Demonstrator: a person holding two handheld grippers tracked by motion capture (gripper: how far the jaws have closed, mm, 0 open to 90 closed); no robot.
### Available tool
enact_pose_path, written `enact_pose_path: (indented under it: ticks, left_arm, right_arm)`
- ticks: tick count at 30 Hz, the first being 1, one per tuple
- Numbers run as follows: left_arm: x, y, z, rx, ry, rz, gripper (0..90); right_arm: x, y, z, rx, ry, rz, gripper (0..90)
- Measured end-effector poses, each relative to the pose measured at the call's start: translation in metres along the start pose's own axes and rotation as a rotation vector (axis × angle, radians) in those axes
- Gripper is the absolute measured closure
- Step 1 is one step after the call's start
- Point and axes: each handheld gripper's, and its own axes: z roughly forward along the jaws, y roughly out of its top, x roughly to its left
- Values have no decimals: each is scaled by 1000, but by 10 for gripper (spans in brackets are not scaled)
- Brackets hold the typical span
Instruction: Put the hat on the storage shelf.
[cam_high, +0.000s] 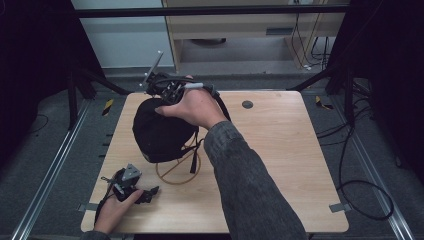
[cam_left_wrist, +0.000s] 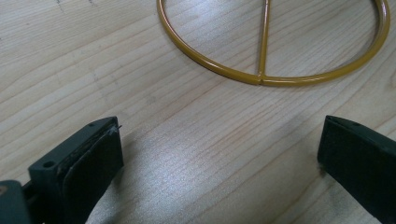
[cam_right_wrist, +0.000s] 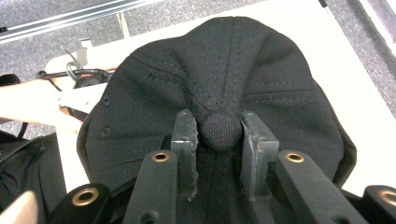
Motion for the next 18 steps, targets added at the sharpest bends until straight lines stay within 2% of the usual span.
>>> enact_pose_path:
  ticks: [6,13,18]
  left_arm:
    - [0,0,0,0,0,0,0]
    - [0,0,0,0,0,0,0]
    - [0,0,0,0,-2,0,0]
  right_arm:
    - [0,-2,3,6,-3,7,644]
    - [-1,0,-2,-34,-18,29,549]
    - [1,0,0,-33,-19,31,509]
